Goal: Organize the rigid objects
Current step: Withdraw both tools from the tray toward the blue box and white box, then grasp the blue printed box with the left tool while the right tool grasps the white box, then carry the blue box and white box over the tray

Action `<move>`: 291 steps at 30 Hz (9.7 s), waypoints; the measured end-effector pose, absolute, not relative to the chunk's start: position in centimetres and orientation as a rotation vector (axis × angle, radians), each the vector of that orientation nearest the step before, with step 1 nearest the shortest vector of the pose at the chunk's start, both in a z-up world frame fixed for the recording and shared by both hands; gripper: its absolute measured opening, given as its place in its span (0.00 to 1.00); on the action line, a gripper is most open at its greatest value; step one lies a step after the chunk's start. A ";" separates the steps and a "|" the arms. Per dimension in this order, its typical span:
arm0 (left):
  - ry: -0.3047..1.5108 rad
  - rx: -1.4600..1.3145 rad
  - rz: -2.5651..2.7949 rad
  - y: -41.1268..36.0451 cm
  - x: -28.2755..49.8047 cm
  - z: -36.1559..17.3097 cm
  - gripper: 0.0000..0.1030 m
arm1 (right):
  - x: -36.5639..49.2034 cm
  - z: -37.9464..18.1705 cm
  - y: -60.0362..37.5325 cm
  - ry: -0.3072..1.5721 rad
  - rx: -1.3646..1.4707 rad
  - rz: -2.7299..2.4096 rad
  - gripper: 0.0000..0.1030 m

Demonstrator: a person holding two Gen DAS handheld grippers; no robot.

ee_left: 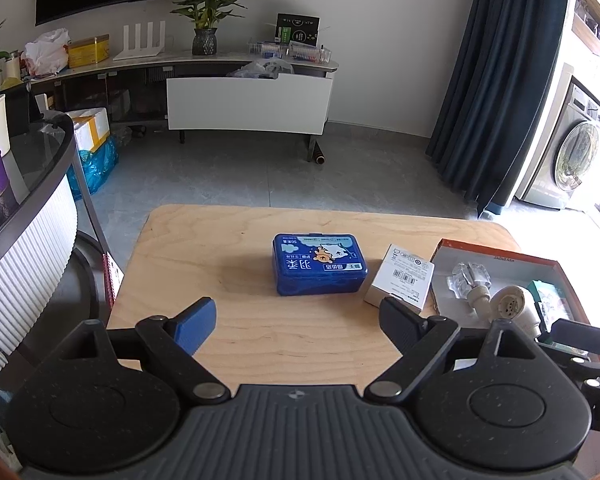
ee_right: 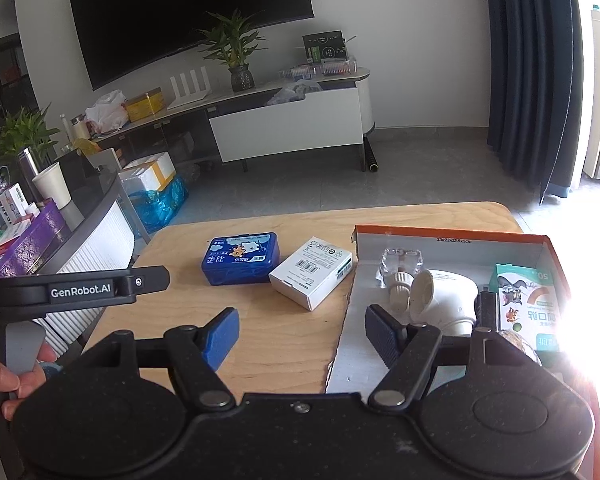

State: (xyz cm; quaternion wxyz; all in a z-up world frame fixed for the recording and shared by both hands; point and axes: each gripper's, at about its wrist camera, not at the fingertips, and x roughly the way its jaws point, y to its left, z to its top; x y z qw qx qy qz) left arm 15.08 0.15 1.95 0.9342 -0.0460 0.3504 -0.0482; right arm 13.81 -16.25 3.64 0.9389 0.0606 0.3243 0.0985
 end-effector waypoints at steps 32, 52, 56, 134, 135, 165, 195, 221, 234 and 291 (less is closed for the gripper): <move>0.667 0.416 -0.554 -1.6 28.3 -6.7 0.90 | 16.6 1.6 -18.0 0.688 0.165 0.174 0.81; 0.738 0.179 -0.310 -0.4 28.3 -5.9 0.60 | 18.9 0.5 -16.2 0.724 0.210 0.186 0.85; 0.773 0.036 -0.172 2.0 25.8 -5.1 0.60 | 21.1 -0.2 -15.6 0.743 0.304 0.164 0.87; 0.621 -0.037 -0.207 -7.9 1.4 3.1 0.60 | -3.0 6.3 -22.8 0.521 0.137 0.112 0.69; 0.619 -0.034 -0.213 -8.1 1.5 3.1 0.60 | -3.1 6.4 -23.1 0.518 0.140 0.107 0.69; 0.643 0.020 -0.333 -12.0 3.8 1.5 0.60 | -1.3 4.7 -29.7 0.542 0.195 -0.021 0.70; 0.702 0.022 -0.349 -13.0 6.3 0.2 0.60 | 2.1 3.0 -30.4 0.607 0.206 -0.014 0.70; 0.751 0.010 -0.294 -11.1 8.5 0.1 0.60 | 2.8 3.4 -30.8 0.607 0.234 -0.017 0.70; 0.757 0.019 -0.299 -11.3 9.7 0.3 0.60 | 3.7 3.7 -30.9 0.613 0.237 -0.010 0.70; 0.794 0.010 -0.309 -11.6 12.7 -0.9 0.60 | 7.9 4.4 -30.0 0.646 0.208 -0.005 0.70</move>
